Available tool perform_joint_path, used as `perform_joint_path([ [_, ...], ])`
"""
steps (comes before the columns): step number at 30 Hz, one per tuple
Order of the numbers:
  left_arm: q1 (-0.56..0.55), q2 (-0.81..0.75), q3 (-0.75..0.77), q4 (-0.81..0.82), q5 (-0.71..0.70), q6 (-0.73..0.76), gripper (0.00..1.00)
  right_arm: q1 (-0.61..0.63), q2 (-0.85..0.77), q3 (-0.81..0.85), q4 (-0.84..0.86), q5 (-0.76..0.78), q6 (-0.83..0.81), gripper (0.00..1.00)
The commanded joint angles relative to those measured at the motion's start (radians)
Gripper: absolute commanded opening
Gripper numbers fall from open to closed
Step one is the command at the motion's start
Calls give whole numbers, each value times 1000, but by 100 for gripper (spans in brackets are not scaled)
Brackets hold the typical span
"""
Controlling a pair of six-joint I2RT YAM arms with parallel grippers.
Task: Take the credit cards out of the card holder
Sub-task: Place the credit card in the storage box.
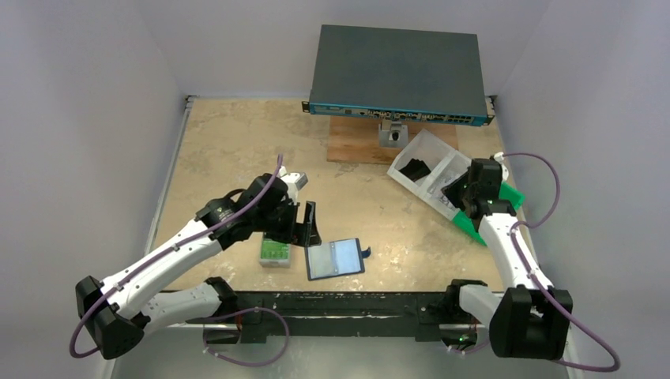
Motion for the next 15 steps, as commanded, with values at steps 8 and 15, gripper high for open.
perform_joint_path([
  [8,6,-88,-44,-6,29,24,84,-155,138,90,117,-31,-25,0],
  [15,6,-89,-62,15,51,13,84,-156,172,114,119,-32,-77,26],
])
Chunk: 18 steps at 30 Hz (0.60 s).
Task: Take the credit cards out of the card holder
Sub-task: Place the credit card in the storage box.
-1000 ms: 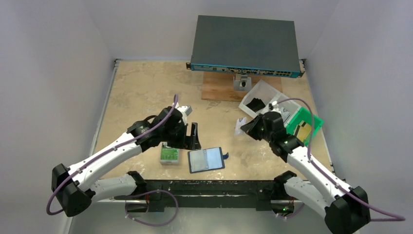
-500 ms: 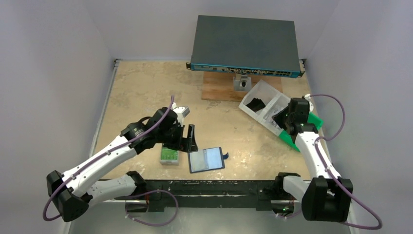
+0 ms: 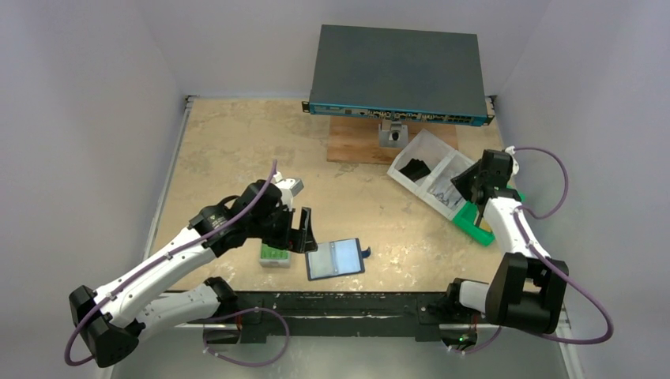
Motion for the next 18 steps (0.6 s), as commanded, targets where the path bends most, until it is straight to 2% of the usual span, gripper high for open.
perform_joint_path([
  [1,6,-8,-9,26,29,9,84,-2,-13,48,29,-4,-57,35],
  [10,6,17,-18,43,22,-6,84,9,-65,62,-51,-65,-149,78],
  [13,6,24,-20,46,11,-15,84,43,-101,37,-78,-77,-157,96],
  [17,7,25,-23,45,-20,-29,87,154,-166,3,-105,-49,-139,99],
  [18,8,27,-23,41,-30,-32,91,203,-181,-1,-119,-21,-123,99],
])
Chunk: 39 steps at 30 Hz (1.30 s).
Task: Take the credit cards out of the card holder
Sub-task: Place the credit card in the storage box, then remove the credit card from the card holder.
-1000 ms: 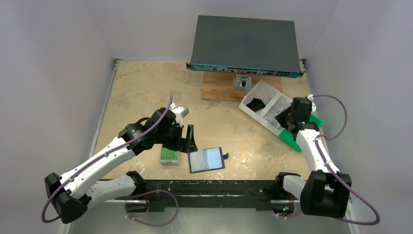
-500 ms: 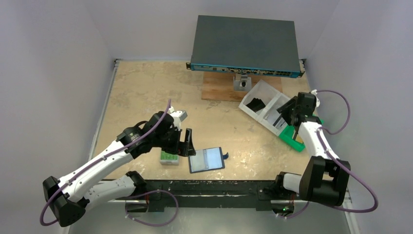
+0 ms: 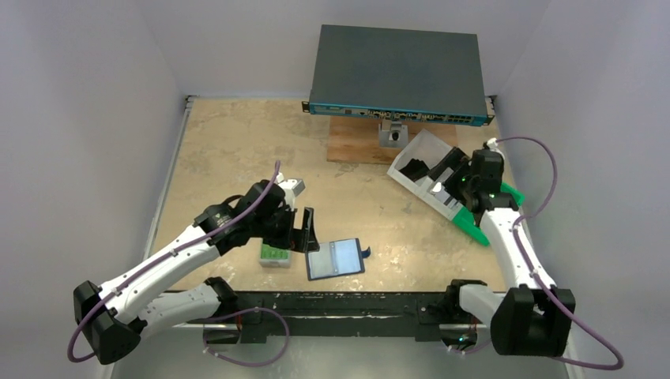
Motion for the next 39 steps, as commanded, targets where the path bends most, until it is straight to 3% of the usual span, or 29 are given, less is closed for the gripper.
perform_joint_path([
  [1,10,0,-10,19,-42,-25,94,161,-77,-27,-49,40,22,99],
  [7,42,-15,-38,1,-95,-60,97,365,-149,-71,-57,67,142,99],
  [15,86,-55,-84,-43,-150,-66,98,663,-163,-97,-54,119,239,90],
  [23,111,-59,-95,-57,-166,-94,98,1068,72,1,0,236,340,74],
  [25,114,-60,-92,-68,-182,-114,98,1139,153,39,8,257,344,63],
  [30,115,-72,-91,-69,-195,-137,98,1245,345,159,-21,302,327,59],
  [39,117,-84,-93,-77,-204,-142,98,1285,507,210,5,284,309,56],
])
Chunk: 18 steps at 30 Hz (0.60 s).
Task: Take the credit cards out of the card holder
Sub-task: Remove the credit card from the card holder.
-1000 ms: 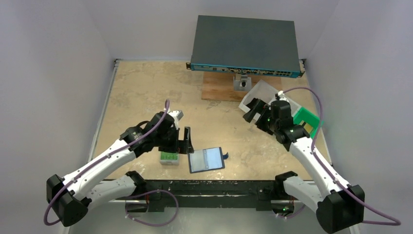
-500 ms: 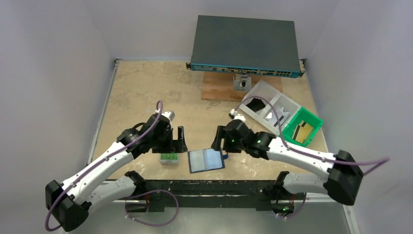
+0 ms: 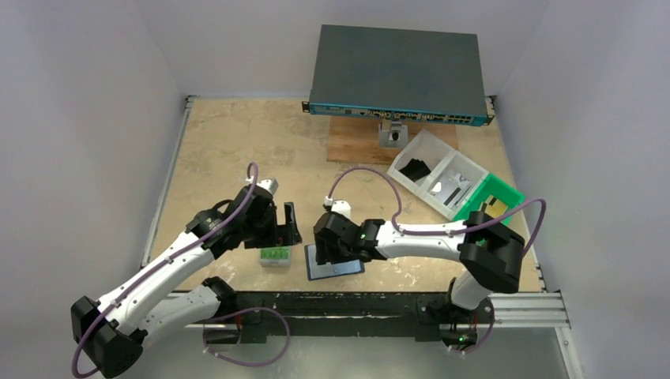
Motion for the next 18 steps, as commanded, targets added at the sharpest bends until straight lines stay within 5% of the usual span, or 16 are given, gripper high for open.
perform_joint_path([
  [1,5,-17,-13,-6,-17,-18,98,12,42,50,8,42,-6,56],
  [18,5,38,-66,74,77,-24,97,20,148,70,19,48,-20,53],
])
